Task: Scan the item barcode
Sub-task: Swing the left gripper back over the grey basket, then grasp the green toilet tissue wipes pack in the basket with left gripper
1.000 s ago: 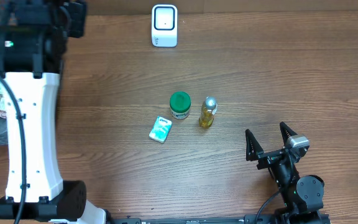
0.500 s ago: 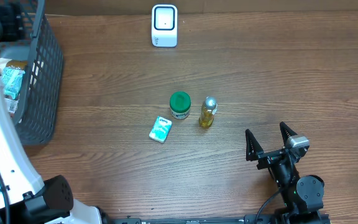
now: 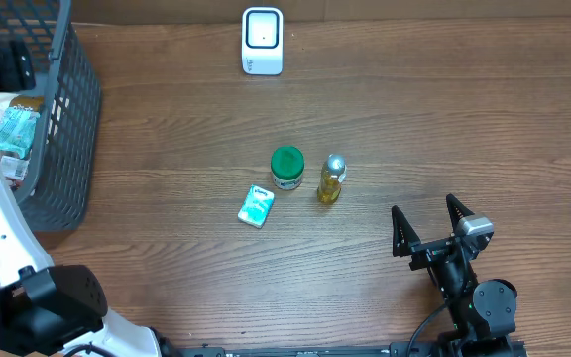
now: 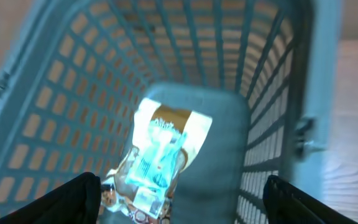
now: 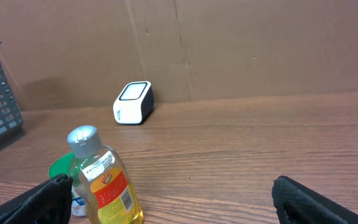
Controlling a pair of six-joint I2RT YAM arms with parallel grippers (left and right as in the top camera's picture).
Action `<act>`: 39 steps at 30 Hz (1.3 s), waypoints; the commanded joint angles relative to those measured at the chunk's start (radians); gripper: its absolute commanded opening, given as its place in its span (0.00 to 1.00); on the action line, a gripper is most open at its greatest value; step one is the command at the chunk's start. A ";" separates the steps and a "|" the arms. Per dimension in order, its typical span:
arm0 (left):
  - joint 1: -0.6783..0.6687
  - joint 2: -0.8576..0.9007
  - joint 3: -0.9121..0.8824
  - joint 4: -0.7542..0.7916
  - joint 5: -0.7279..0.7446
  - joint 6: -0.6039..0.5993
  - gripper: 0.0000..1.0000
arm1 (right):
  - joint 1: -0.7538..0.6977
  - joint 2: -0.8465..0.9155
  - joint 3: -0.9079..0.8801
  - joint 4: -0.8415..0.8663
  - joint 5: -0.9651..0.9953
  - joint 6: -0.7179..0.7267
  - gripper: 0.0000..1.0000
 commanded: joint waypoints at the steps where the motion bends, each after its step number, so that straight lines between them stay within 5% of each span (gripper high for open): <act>1: 0.025 0.009 -0.065 0.033 -0.047 0.029 0.90 | -0.003 -0.012 -0.010 0.003 0.009 -0.003 1.00; 5: 0.063 0.011 -0.139 0.088 -0.037 0.025 0.99 | -0.003 -0.012 -0.010 0.003 0.009 -0.003 1.00; 18: 0.251 0.129 -0.176 0.169 0.142 0.032 1.00 | -0.003 -0.012 -0.010 0.003 0.009 -0.003 1.00; 27: 0.258 0.325 -0.177 0.215 0.268 0.138 0.99 | -0.003 -0.012 -0.011 0.003 0.009 -0.003 1.00; 39: 0.258 0.389 -0.177 0.271 0.264 0.192 1.00 | -0.003 -0.012 -0.010 0.003 0.009 -0.003 1.00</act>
